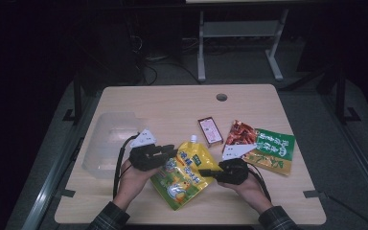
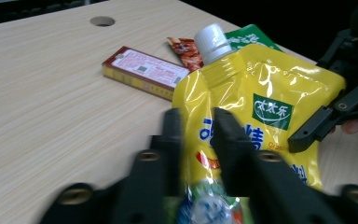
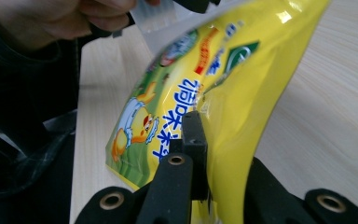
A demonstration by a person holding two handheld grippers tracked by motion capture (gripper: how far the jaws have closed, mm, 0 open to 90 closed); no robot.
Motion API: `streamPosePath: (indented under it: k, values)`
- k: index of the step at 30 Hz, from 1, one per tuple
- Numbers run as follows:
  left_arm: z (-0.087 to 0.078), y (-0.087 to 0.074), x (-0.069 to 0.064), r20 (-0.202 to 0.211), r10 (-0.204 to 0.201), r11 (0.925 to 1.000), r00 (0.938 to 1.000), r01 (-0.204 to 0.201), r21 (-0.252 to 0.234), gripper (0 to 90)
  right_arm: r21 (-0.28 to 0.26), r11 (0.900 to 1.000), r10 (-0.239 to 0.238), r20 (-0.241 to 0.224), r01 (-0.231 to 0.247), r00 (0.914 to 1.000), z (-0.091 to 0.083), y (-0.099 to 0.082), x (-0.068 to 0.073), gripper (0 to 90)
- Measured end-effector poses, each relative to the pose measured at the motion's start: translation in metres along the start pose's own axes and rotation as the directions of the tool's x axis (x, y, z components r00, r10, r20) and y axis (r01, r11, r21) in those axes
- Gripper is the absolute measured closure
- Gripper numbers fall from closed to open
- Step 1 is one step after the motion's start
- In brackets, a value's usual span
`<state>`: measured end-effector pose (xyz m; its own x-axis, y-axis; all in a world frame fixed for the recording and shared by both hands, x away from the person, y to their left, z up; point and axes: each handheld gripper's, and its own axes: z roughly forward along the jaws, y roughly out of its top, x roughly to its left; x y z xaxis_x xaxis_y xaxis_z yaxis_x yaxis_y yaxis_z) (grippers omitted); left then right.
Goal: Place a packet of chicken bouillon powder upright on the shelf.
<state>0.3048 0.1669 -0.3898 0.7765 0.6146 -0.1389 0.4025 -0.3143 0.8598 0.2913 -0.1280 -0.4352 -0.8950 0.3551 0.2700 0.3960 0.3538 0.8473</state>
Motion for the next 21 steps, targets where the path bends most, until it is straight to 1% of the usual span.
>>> streamPosePath:
  k: [2,3,5,6,7,8,9,10,11,13,14,15,16,17,19,21]
  values:
    - [-0.004,-0.001,-0.004,0.001,0.018,0.9997,0.9998,-0.018,0.019,54.9,0.021,0.9997,-0.009,0.017,0.008,0.9998,-0.001,0.003,0.001,90.0]
    - [-0.005,-0.001,-0.006,0.005,0.031,0.9991,0.9995,-0.031,0.027,50.8,0.028,0.9996,-0.006,0.021,0.005,0.9998,-0.002,0.003,0.001,90.0]
    - [-0.006,-0.003,-0.009,0.015,0.044,0.9981,0.9989,-0.045,0.043,43.6,0.035,0.9994,-0.011,0.027,0.01,0.9996,-0.004,0.006,0.002,90.0]
    - [-0.006,-0.003,-0.009,0.015,0.044,0.9981,0.9989,-0.045,0.043,40.9,0.033,0.9994,-0.007,0.028,0.006,0.9996,-0.004,0.007,0.002,90.0]
    - [-0.008,-0.007,-0.012,0.037,0.057,0.9962,0.9977,-0.06,0.064,38.4,0.033,0.9994,-0.008,0.03,0.007,0.9995,-0.005,0.008,0.002,90.0]
    - [-0.008,-0.007,-0.012,0.037,0.057,0.9962,0.9977,-0.06,0.064,36.5,0.034,0.9994,-0.008,0.033,0.007,0.9994,-0.006,0.01,0.003,90.0]
    - [-0.009,-0.01,-0.013,0.054,0.072,0.9939,0.996,-0.076,0.08,34.7,0.037,0.9993,-0.007,0.032,0.005,0.9995,-0.007,0.011,0.003,90.0]
    - [-0.009,-0.01,-0.013,0.054,0.072,0.9939,0.996,-0.076,0.08,34.2,0.038,0.9992,-0.007,0.032,0.006,0.9995,-0.008,0.012,0.003,90.0]
    - [-0.01,-0.017,-0.015,0.06,0.08,0.9915,0.995,-0.086,0.098,32.5,0.038,0.9992,-0.012,0.036,0.01,0.9993,-0.009,0.013,0.002,90.0]
    - [-0.011,-0.023,-0.017,0.064,0.088,0.9892,0.9941,-0.094,0.112,29.8,0.038,0.9992,-0.017,0.047,0.016,0.9987,-0.011,0.016,0.001,90.0]
    - [-0.011,-0.023,-0.017,0.064,0.088,0.9892,0.9941,-0.094,0.112,28.7,0.038,0.9992,-0.017,0.047,0.016,0.9987,-0.011,0.016,0.001,90.0]
    - [-0.012,-0.03,-0.019,0.069,0.093,0.9872,0.9933,-0.101,0.124,27.2,0.034,0.9994,-0.007,0.047,0.005,0.9989,-0.015,0.019,0.0,90.0]
    - [-0.012,-0.03,-0.019,0.069,0.093,0.9872,0.9933,-0.101,0.124,26.3,0.034,0.9994,-0.007,0.047,0.005,0.9989,-0.015,0.019,0.0,90.0]
    - [-0.013,-0.036,-0.021,0.076,0.098,0.9851,0.9923,-0.107,0.134,25.2,0.03,0.9995,-0.008,0.05,0.006,0.9987,-0.019,0.023,-0.001,90.0]
    - [-0.014,-0.041,-0.025,0.081,0.098,0.9839,0.9919,-0.109,0.142,23.3,0.022,0.9998,-0.003,0.047,0.002,0.9989,-0.022,0.027,-0.002,90.0]
    - [-0.016,-0.045,-0.029,0.084,0.113,0.9809,0.9901,-0.124,0.15,21.5,0.013,0.9999,0.003,0.045,-0.004,0.999,-0.025,0.031,-0.002,90.0]
